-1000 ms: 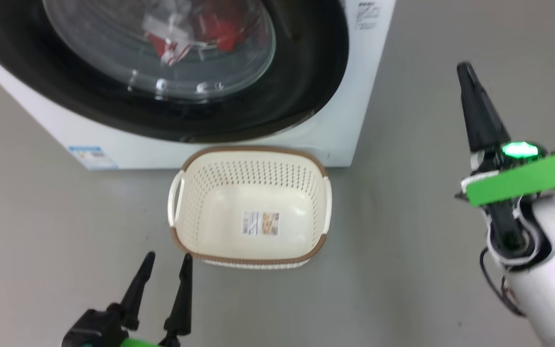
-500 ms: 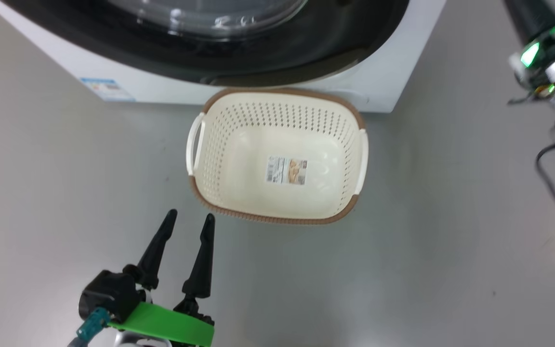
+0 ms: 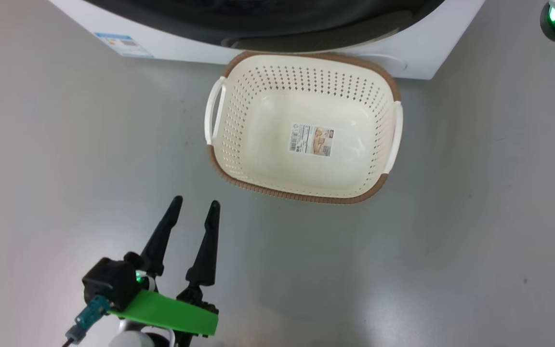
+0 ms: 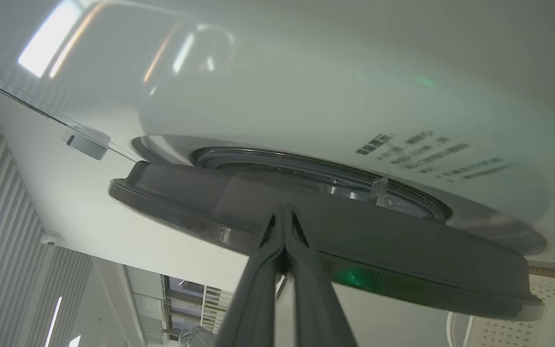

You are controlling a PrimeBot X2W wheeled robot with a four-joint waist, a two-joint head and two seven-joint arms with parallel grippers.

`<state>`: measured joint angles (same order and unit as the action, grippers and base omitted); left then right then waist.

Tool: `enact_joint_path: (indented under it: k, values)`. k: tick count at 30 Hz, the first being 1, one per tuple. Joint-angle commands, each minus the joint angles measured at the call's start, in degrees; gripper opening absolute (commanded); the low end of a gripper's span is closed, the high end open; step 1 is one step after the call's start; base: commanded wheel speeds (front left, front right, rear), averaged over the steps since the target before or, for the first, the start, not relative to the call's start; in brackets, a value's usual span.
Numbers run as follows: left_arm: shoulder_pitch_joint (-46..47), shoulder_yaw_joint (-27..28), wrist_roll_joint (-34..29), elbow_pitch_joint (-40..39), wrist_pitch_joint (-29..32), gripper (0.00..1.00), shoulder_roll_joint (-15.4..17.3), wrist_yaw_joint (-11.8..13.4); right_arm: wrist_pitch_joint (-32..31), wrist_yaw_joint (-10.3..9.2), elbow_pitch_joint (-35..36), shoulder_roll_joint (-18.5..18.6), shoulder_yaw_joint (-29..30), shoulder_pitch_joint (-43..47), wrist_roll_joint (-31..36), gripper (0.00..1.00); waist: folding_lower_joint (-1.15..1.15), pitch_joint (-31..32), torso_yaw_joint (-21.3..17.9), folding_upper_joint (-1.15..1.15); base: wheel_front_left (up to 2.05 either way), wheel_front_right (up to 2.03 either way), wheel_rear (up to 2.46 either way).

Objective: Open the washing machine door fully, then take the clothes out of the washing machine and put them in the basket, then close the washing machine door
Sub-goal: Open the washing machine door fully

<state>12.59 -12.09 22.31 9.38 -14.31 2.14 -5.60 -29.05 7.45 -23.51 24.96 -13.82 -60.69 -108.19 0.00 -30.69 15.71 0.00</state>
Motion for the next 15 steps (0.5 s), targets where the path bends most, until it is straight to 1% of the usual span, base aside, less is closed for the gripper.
enact_joint_path:
  k: [1, 5, 10, 15]
  values:
    - [0.9, 1.6, 0.2, -1.3, -0.7, 1.0, 0.7, -0.4, -0.9, 0.03, 0.7, -0.4, -0.4, -1.0, -0.4, 0.0, 0.0, -0.9, 0.7, 0.0, 0.0, 0.0, 0.0]
    - [1.4, 1.2, 0.6, -1.4, -0.7, 1.0, 0.7, -0.4, -4.5, 0.03, -3.1, -0.7, -1.9, -4.6, -0.1, 0.0, 0.0, -1.7, 1.1, 0.0, 0.0, 0.0, 0.0]
    - [1.9, 0.4, 1.1, -1.5, -0.7, 1.0, 0.7, -0.4, -5.9, 0.03, -6.3, -1.3, -2.5, -8.4, 0.8, 0.0, 0.0, -2.6, 1.8, 0.0, 0.0, 0.0, 0.0]
    - [2.2, 0.0, 1.6, -1.4, -0.7, 1.0, 0.7, -0.2, -7.7, 0.03, -7.5, -2.3, -3.5, -10.1, 1.8, 0.0, 0.0, -2.7, 2.1, 0.0, 0.0, 0.0, 0.0]
